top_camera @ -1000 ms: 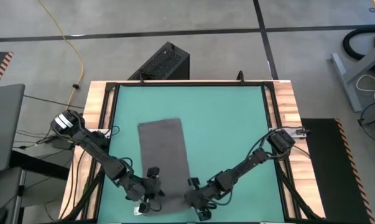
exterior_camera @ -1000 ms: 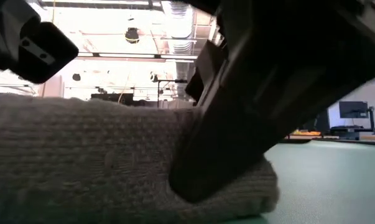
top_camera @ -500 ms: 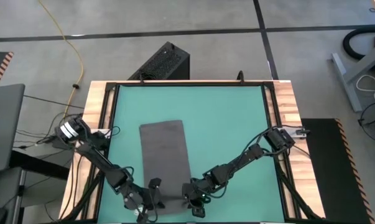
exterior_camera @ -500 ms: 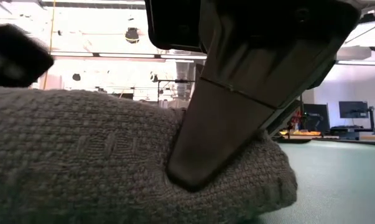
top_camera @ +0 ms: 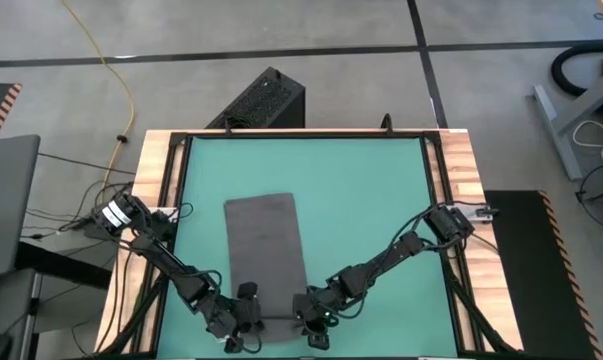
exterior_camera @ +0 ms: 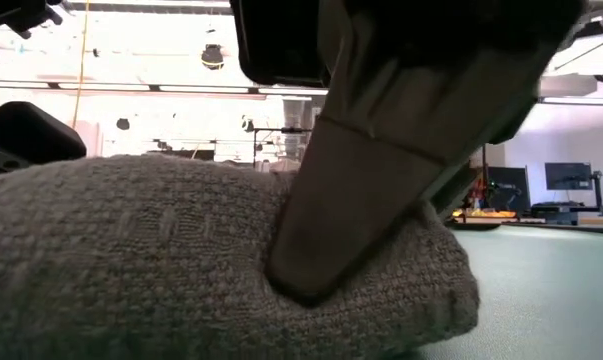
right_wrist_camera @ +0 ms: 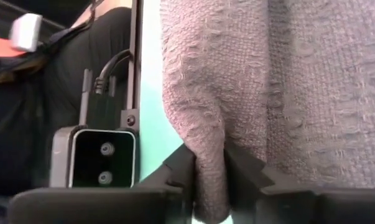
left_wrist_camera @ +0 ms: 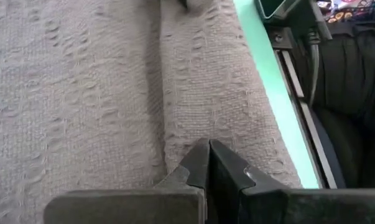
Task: Roll towel
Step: Roll the gray towel
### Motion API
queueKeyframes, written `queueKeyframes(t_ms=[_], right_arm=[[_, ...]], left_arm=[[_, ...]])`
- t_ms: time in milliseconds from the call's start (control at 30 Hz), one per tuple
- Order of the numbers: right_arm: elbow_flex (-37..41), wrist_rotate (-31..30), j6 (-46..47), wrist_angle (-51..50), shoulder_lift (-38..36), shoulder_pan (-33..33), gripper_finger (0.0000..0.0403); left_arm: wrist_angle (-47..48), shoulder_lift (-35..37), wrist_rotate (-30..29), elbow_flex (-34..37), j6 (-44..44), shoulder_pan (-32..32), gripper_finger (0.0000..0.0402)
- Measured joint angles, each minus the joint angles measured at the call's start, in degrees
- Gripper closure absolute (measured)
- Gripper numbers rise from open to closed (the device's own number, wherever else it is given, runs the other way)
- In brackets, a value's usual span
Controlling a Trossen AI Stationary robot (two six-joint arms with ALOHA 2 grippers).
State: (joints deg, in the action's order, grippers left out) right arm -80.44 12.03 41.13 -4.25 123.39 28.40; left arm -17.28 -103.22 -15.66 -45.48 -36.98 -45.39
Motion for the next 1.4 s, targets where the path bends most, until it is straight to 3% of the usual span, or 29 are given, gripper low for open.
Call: queueKeyframes(t_ms=[133, 333, 467, 667, 867, 967, 1400], right_arm=[[-0.2, 5.4, 0.7, -0.4, -0.1, -1.7, 0.026], [-0.2, 4.9, -0.8, -9.9, -3.8, -1.4, 0.0196], [-0.1, -1.3, -3.2, -15.5, -7.6, 0.6, 0.0176], [-0.2, -7.6, -11.2, -15.7, -10.5, 5.3, 0.017], [-0.2, -30.7, -27.3, -12.8, -9.6, 11.9, 0.017], [0.1, -38.6, -32.0, -11.1, -9.6, 13.9, 0.017], [2.2, -45.0, -43.1, 0.8, -0.9, 15.7, 0.017]], left_arm=[[0.1, 0.0, 0.0, 0.0, -0.3, 0.0, 0.0401], [0.5, 0.0, -0.7, 0.0, -1.7, -0.3, 0.0401], [1.0, 0.0, -3.6, 0.0, -1.7, -1.5, 0.0401], [1.5, 0.0, -5.6, 0.0, -2.8, -2.0, 0.0401], [1.6, 0.0, -6.2, 0.0, -2.8, -2.0, 0.0402], [1.8, 0.0, -6.2, 0.0, -3.2, -2.0, 0.0401], [2.9, 0.0, -7.0, 0.8, -5.7, -2.0, 0.0402]])
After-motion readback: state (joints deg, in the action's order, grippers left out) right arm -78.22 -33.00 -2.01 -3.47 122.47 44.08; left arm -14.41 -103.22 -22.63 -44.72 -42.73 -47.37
